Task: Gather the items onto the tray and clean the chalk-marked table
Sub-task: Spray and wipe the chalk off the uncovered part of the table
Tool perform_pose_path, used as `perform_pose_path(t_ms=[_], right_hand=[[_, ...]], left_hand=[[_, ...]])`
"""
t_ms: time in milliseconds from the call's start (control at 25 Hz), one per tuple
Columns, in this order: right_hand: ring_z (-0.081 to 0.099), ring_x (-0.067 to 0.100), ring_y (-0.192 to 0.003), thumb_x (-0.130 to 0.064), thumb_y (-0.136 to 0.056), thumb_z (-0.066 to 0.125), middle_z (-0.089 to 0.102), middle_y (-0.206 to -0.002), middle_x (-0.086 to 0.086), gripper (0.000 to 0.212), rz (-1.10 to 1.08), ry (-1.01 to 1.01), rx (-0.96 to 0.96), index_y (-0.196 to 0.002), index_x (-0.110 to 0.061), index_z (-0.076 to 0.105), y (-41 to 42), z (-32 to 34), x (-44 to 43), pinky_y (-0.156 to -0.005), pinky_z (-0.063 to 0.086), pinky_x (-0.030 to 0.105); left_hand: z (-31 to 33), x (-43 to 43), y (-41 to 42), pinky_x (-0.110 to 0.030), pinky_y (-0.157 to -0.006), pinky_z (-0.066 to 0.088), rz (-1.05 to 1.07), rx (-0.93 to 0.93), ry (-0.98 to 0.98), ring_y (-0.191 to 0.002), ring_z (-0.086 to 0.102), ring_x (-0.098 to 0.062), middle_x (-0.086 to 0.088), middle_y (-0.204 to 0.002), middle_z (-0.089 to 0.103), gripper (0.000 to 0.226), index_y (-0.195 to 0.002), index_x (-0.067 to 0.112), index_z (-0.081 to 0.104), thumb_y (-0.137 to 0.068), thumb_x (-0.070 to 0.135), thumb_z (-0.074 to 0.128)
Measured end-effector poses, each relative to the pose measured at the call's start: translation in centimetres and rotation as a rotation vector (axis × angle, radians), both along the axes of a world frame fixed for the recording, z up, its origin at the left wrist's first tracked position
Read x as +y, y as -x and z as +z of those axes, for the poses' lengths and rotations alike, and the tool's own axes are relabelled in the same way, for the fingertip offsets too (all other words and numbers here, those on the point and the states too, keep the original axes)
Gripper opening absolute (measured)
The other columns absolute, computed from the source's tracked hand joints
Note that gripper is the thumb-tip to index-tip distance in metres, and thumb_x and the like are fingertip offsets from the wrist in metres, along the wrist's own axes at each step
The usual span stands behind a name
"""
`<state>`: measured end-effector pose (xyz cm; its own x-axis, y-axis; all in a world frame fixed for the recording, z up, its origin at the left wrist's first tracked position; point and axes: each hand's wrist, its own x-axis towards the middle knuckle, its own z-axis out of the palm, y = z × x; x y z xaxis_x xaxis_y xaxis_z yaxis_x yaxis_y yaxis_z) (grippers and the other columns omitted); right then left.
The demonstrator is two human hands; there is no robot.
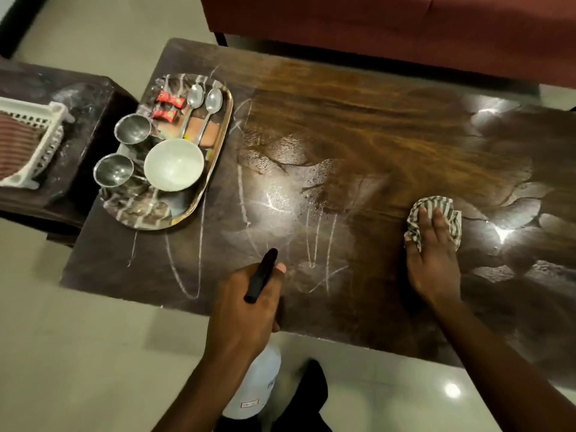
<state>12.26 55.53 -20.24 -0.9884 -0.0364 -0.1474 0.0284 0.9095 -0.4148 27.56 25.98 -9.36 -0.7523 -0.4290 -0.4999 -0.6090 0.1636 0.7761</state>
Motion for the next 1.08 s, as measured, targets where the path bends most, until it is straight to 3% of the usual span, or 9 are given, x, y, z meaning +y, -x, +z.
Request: perform_pose_path(t_ms=[120, 280, 400, 600, 680, 760, 920, 1000, 1080], right_hand=[[0.018, 0.033, -0.164, -0.044, -0.103, 0.034, 0.017, -0.178, 0.013, 0.071, 0.012, -0.013, 0.043, -0.169, -0.017, 0.027, -0.8, -0.2, -1.3, -0.132, 0.019, 0.053], [0.017, 0.031, -0.164, -0.049, -0.101, 0.031, 0.017, -0.178, 0.011, 0.074, 0.065, -0.016, 0.016, -0.169, -0.020, 0.027, -3.5, 0.6, -4.0, -0.131, 0.021, 0.054], [0.013, 0.024, -0.166, -0.049, -0.102, 0.029, 0.013, -0.179, 0.004, 0.072, 0.229, -0.033, -0.023, -0.170, -0.028, 0.022, -8.0, 1.2, -7.6, -0.133, 0.021, 0.050], [0.012, 0.015, -0.166, -0.044, -0.105, 0.034, 0.009, -0.180, -0.009, 0.068, 0.585, -0.102, -0.059, -0.170, -0.038, 0.016, -14.5, 1.7, -9.1, -0.132, 0.020, 0.039], [0.020, 0.017, -0.164, -0.041, -0.102, 0.038, 0.016, -0.179, -0.008, 0.069, 0.512, -0.094, -0.040, -0.169, -0.038, 0.022, -14.4, 2.2, -4.9, -0.128, 0.030, 0.042], [0.019, 0.018, -0.164, -0.042, -0.103, 0.038, 0.017, -0.179, -0.008, 0.067, 0.286, -0.062, -0.018, -0.168, -0.035, 0.027, -14.0, 2.9, 0.1, -0.126, 0.032, 0.048], [0.021, 0.030, -0.164, -0.053, -0.098, 0.034, 0.021, -0.178, 0.005, 0.073, -0.329, 0.052, -0.050, -0.167, -0.028, 0.032, -12.4, 2.7, 0.8, -0.129, 0.026, 0.058], [0.031, 0.041, -0.159, -0.050, -0.097, 0.034, 0.031, -0.173, 0.017, 0.075, -0.258, 0.074, -0.008, -0.166, -0.022, 0.030, -13.2, 2.2, -4.6, -0.128, 0.028, 0.061], [0.033, 0.036, -0.159, -0.036, -0.100, 0.043, 0.035, -0.171, 0.015, 0.066, 0.155, 0.036, 0.053, -0.164, -0.023, 0.032, -15.0, 1.5, -10.8, -0.129, 0.029, 0.054]], left_hand=[[-0.5, -1.6, -2.6, -0.029, -0.050, 0.058, 0.020, -0.036, 0.028, -0.045, 0.069, -0.020, -0.016, -0.059, 0.069, 0.054, -0.072, 0.005, 0.069, -0.104, 0.048, 0.061], [-0.7, -4.1, -6.1, -0.029, -0.048, 0.055, 0.024, -0.032, 0.023, -0.045, 0.069, -0.021, -0.013, -0.067, 0.074, 0.047, -0.075, 0.010, 0.071, -0.102, 0.047, 0.064], [-0.3, -5.5, -8.0, -0.038, -0.049, 0.061, -0.014, -0.009, 0.045, -0.045, 0.069, -0.022, -0.006, -0.072, 0.077, 0.041, -0.081, 0.017, 0.074, -0.101, 0.050, 0.063], [0.0, -4.4, -8.4, -0.050, -0.057, 0.062, -0.183, -0.058, 0.031, -0.044, 0.068, -0.024, -0.008, -0.053, 0.064, 0.054, -0.060, 0.022, 0.060, -0.099, 0.059, 0.062], [0.3, -3.0, -8.2, -0.051, -0.061, 0.061, -0.300, -0.068, 0.042, -0.050, 0.068, -0.026, 0.001, -0.048, 0.056, 0.049, -0.058, 0.033, 0.057, -0.091, 0.069, 0.054], [0.2, -1.7, -7.8, -0.052, -0.063, 0.061, -0.355, -0.071, 0.007, -0.052, 0.068, -0.027, 0.003, -0.048, 0.054, 0.045, -0.061, 0.035, 0.058, -0.088, 0.071, 0.052], [0.0, -1.3, -6.5, -0.055, -0.059, 0.060, -0.307, -0.014, -0.061, -0.054, 0.066, -0.028, -0.005, -0.057, 0.063, 0.055, -0.076, 0.020, 0.066, -0.092, 0.071, 0.055], [0.3, -2.0, -5.7, -0.053, -0.061, 0.059, -0.249, 0.008, -0.056, -0.053, 0.065, -0.025, 0.001, -0.052, 0.060, 0.054, -0.077, 0.016, 0.070, -0.098, 0.065, 0.060], [0.4, -2.9, -4.5, -0.048, -0.058, 0.057, -0.185, 0.016, -0.069, -0.050, 0.066, -0.023, 0.001, -0.052, 0.065, 0.049, -0.078, 0.015, 0.074, -0.096, 0.059, 0.063]])
